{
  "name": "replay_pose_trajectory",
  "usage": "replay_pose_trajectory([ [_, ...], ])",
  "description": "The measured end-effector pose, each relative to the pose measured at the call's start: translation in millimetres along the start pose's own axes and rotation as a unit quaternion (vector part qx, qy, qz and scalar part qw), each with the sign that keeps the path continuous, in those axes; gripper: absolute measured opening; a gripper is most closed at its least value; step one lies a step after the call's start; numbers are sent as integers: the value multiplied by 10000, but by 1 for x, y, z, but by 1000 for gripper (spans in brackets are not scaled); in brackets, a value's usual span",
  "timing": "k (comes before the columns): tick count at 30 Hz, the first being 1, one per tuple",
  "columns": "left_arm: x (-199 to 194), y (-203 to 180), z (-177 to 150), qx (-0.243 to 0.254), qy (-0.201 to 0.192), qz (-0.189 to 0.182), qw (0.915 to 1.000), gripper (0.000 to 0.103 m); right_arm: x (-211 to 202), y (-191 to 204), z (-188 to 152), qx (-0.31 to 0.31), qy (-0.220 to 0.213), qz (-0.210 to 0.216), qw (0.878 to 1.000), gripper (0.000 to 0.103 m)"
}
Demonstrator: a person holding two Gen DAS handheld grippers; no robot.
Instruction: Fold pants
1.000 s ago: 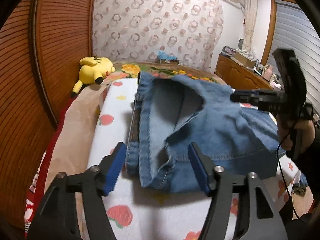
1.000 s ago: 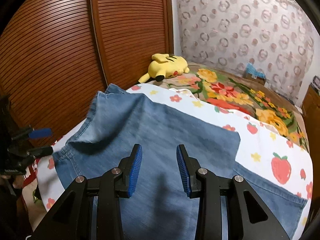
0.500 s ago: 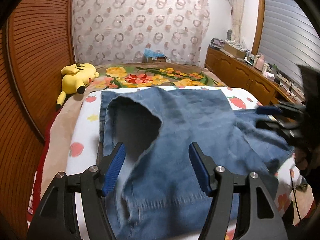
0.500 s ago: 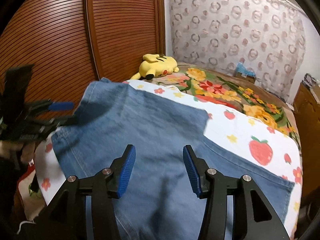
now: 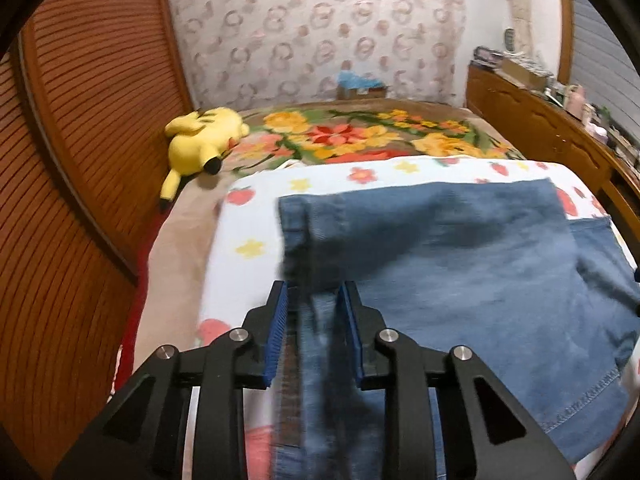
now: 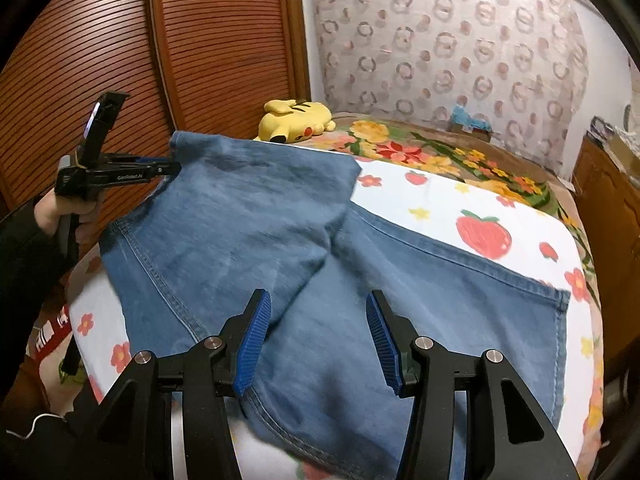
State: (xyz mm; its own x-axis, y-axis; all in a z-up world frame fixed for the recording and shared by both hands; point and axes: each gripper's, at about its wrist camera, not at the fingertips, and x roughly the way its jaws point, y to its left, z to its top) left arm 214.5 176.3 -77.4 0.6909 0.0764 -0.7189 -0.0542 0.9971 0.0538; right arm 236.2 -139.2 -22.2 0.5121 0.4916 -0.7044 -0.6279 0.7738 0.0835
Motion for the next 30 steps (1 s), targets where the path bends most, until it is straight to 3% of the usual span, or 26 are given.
replay_pose_trajectory([
  [3, -9, 5, -1, -146, -110, -156, 9997, 31, -5, -2, -3, 90, -56, -46, 9999, 52],
  [6, -22, 3, -3, -236, -316, -322, 9987, 52, -9, -1, -8, 160, -110, -106, 9998, 52],
  [8, -31, -1, -3, -247, -505, -436, 9975, 53, -12, 0, -12, 217, -157, -139, 9995, 52],
  [10, -40, -7, -3, -231, -628, -546, 9963, 71, -16, 0, -18, 276, -192, -163, 9993, 52],
  [12, -51, -16, -4, -180, -787, -764, 9938, 80, -18, 0, -22, 332, -206, -210, 9990, 52],
  [16, -68, -41, -7, 43, -968, -930, 9909, 81, -23, -2, -36, 432, -190, -297, 9984, 52],
  [20, -73, -77, -16, 432, -895, -1169, 9882, 81, -28, -7, -47, 581, -165, -354, 9975, 52],
  [24, -61, -117, -31, 757, -524, -1453, 9851, 81, -32, -11, -51, 631, -150, -443, 9969, 52],
  [30, -31, -152, -52, 1077, 111, -1439, 9837, 81, -36, -13, -56, 747, -134, -457, 9961, 52],
])
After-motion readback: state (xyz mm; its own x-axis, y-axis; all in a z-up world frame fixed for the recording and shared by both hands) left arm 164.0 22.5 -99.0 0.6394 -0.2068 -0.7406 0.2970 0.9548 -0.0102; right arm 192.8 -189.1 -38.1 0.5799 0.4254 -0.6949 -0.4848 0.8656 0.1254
